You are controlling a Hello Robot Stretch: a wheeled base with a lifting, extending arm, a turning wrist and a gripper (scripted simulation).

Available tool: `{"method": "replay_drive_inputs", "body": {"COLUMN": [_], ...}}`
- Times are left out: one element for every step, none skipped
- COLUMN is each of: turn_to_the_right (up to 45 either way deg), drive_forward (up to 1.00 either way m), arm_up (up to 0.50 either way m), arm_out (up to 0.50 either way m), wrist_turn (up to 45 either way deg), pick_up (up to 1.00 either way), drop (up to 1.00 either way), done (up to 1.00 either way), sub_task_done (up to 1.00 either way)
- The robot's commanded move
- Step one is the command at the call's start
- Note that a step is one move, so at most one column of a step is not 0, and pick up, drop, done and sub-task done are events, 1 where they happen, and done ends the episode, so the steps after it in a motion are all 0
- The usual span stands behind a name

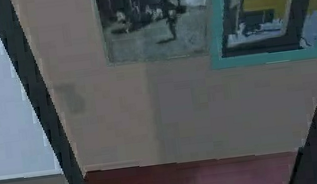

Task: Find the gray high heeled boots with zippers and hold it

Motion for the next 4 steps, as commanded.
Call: {"method": "replay_drive_inputs", "body": {"turn_to_the_right": [0.0,45.0,18.0,0.0], "drive_forward": [0.75,0.00,0.00,0.35], "arm_up": [0.00,0.00,0.00,0.00], "arm_out": [0.00,0.00,0.00,0.00], "wrist_turn": [0.0,0.0,0.0,0.0], "pick_up": [0.00,0.00,0.00,0.00], "drop": [0.00,0.00,0.00,0.00], "done": [0.00,0.00,0.00,0.00], "sub_task_done": [0.00,0.00,0.00,0.00]}}
